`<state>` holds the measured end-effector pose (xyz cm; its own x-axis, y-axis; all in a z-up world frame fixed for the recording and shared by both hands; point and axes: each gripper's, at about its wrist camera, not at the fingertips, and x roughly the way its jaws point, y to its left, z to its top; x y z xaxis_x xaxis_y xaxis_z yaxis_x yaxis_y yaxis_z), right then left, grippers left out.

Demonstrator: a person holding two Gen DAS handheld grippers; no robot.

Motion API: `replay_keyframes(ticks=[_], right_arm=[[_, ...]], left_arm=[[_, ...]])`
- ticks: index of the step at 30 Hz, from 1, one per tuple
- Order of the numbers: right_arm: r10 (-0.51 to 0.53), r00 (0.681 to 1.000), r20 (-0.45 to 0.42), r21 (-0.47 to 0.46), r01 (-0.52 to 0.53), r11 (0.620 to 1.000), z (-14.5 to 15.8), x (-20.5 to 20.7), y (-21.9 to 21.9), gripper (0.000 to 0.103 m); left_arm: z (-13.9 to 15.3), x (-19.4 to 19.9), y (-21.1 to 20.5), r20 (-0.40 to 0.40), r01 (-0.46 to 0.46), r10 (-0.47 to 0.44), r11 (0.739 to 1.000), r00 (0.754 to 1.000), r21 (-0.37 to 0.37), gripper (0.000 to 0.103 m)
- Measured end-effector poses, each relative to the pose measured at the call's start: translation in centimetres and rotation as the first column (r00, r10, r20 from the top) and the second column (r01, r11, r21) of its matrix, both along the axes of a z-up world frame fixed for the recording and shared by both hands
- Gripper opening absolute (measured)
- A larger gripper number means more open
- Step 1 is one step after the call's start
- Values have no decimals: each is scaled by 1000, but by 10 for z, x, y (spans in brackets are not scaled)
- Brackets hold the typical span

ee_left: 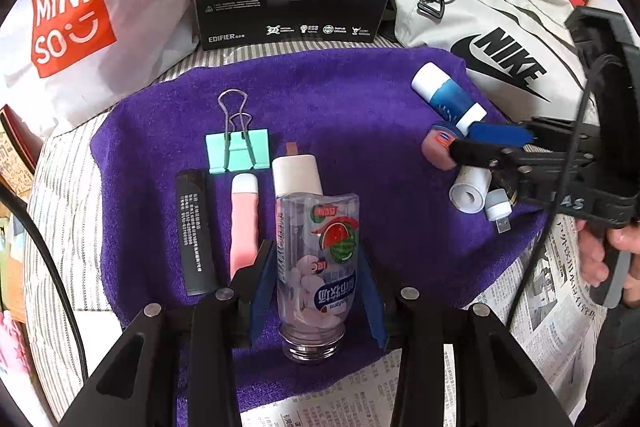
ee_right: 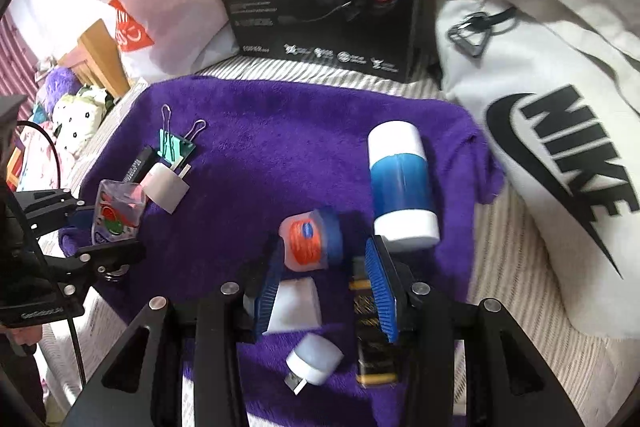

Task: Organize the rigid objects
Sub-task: 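Carry the tablet bottle and blue jar over the towel, open the right tool onto it, then lower the tablet bottle onto the towel beside the pink tube and open the left tool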

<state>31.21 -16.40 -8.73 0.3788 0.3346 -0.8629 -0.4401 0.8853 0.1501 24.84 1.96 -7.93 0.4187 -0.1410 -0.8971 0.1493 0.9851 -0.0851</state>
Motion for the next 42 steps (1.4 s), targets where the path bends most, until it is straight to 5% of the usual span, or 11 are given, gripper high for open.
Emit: replay_keyframes(ticks=[20, 28, 34, 35, 38, 42], right_arm=[[-59, 998, 38, 46, 57, 997, 31, -50, -45, 44], [-80, 997, -10, 91, 80, 993, 23, -66, -50, 44], [-108, 992, -63, 113, 114, 987, 18, -85, -55, 45], [-116, 991, -73, 115, 124, 986, 18, -88, -56, 49], [-139, 987, -77, 107, 146, 983, 21, -99, -58, 60], [-169, 982, -85, 86, 176, 981, 27, -110, -60, 62]], left_arm=[[-16, 9, -41, -42, 108, -102, 983, 994, 150, 38], [-17, 4, -38, -24, 95, -92, 988, 995, 126, 39], [-17, -1, -34, -31, 77, -75, 992, 997, 98, 53], [-16, -3, -31, -46, 73, -70, 995, 997, 73, 62], [-11, -10, -23, -36, 29, -27, 998, 999, 48, 68], [6, -27, -18, -8, -5, 6, 999, 1000, 53, 80]])
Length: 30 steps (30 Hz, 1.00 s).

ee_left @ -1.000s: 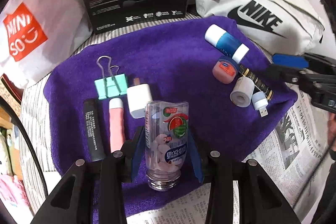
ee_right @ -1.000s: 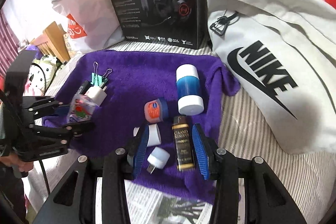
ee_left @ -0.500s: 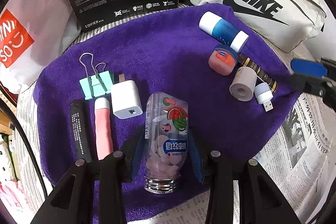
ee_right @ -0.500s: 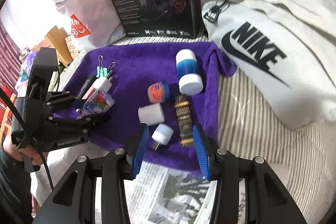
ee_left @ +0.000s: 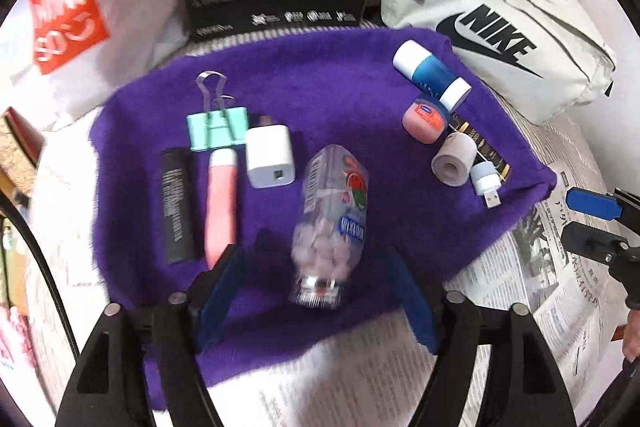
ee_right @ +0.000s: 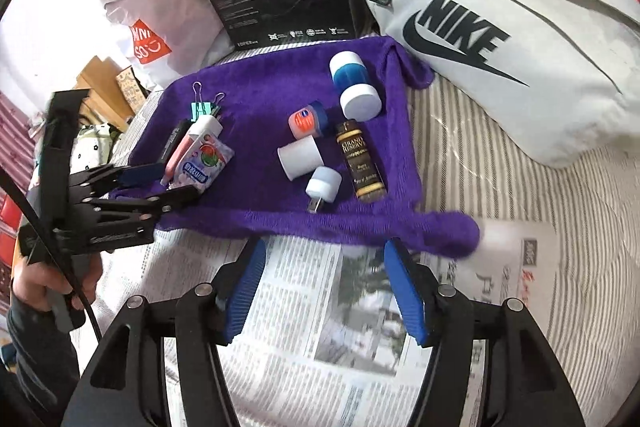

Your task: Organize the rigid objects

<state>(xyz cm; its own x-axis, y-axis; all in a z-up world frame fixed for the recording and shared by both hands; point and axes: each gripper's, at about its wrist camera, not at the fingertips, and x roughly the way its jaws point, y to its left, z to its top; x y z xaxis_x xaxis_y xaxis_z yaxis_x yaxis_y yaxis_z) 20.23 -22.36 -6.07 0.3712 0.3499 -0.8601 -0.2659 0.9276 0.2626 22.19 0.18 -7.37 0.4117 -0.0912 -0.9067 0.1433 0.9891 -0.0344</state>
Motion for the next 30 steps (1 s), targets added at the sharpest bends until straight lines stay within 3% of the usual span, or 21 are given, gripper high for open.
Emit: replay_keyframes(ticks=[1, 3, 5, 8, 11, 19, 27, 30], right_arm=[[-7, 1000, 1, -4, 7, 1000, 2, -3, 0, 64], [-26, 999, 18, -20, 27, 999, 10, -11, 1, 78], [-37, 998, 44, -34, 38, 999, 19, -20, 4, 84], [-40, 997, 69, -52, 44, 998, 33, -33, 8, 87], [-54, 994, 91, -78, 61, 995, 46, -48, 11, 103], [-79, 990, 118, -109, 92, 990, 65, -88, 11, 103], [-86, 983, 164, -117, 106, 987, 85, -115, 7, 103], [-92, 980, 178, -122, 115, 986, 91, -123, 5, 103]], left_arm=[[6, -6, 0, 13, -7, 7, 1000, 1000, 11, 83], [17, -22, 0, 18, -3, 3, 1000, 1000, 2, 96], [31, -42, -1, 41, -17, 18, 1000, 999, -7, 101], [48, -65, 0, 75, -54, 54, 999, 996, -6, 102], [63, -84, 5, 102, -107, 109, 994, 989, -24, 102], [86, -127, 12, 151, -206, 216, 975, 965, -80, 102], [101, -154, 0, 164, -211, 208, 978, 964, 1, 102], [108, -162, 1, 176, -217, 214, 976, 961, -2, 102]])
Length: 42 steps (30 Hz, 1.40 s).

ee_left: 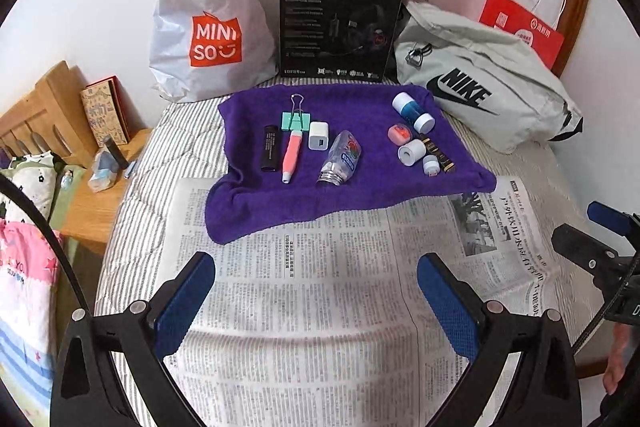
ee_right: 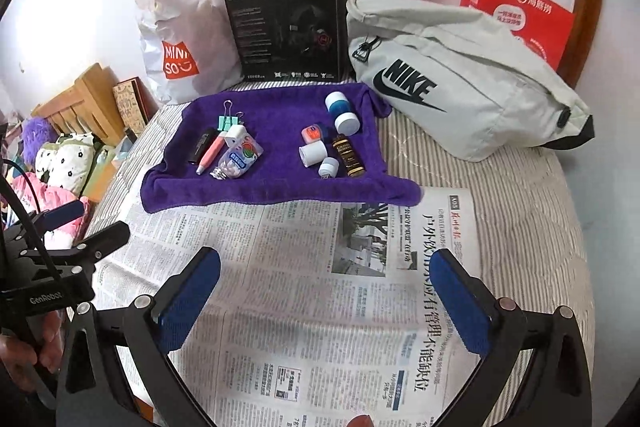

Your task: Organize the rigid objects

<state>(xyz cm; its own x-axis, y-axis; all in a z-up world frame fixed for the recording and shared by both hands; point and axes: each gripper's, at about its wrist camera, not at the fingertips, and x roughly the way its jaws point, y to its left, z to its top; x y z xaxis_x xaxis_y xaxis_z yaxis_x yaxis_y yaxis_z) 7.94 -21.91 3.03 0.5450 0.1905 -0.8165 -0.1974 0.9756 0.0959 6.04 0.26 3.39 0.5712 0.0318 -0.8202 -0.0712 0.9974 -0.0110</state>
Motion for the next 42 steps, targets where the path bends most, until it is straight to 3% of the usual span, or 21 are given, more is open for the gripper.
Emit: replay_keyframes(ticks=[17, 42], right_arm=[[-29, 999, 39, -6, 29, 1000, 19, -23, -15, 103], [-40, 998, 45, -14, 41, 999, 27, -32, -25, 103]], left_arm=[[22, -25, -5, 28, -3, 3, 1000, 1000, 12, 102], [28, -35, -10, 25, 6, -7, 1000, 1000, 28, 102]])
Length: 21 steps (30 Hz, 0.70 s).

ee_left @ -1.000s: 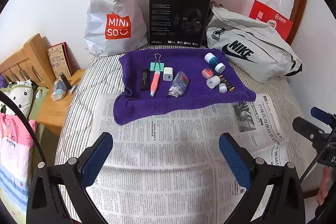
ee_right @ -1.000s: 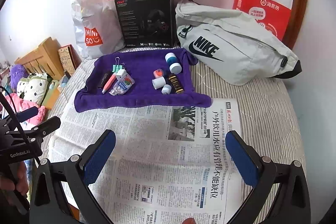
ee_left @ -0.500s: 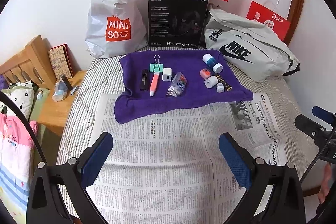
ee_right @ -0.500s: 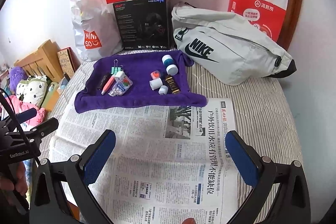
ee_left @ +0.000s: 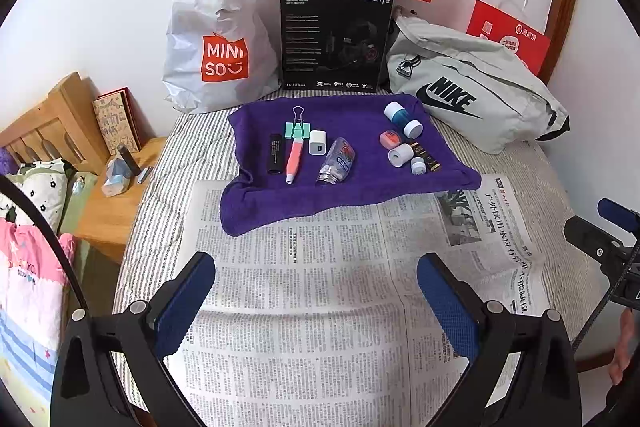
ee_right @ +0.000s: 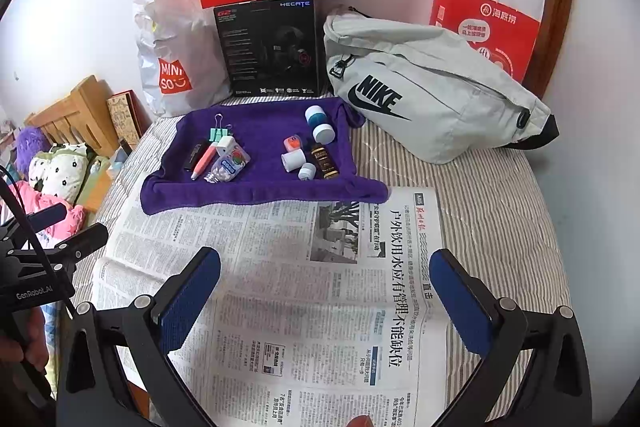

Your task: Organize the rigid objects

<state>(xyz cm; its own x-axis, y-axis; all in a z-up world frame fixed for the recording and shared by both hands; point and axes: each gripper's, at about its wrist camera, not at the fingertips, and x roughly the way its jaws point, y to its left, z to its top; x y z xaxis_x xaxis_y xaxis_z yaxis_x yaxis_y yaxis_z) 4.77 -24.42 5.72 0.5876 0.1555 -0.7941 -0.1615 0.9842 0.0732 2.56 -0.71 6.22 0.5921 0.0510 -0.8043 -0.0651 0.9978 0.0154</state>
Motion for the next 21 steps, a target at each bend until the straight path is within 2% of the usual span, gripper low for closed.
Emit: replay_keyframes(ticks=[21], right_arm=[[-3, 1000, -1, -9, 3, 1000, 3, -2, -2, 103]], left_arm=[[2, 1, -4, 1, 17, -17, 1000, 1000, 6, 102]])
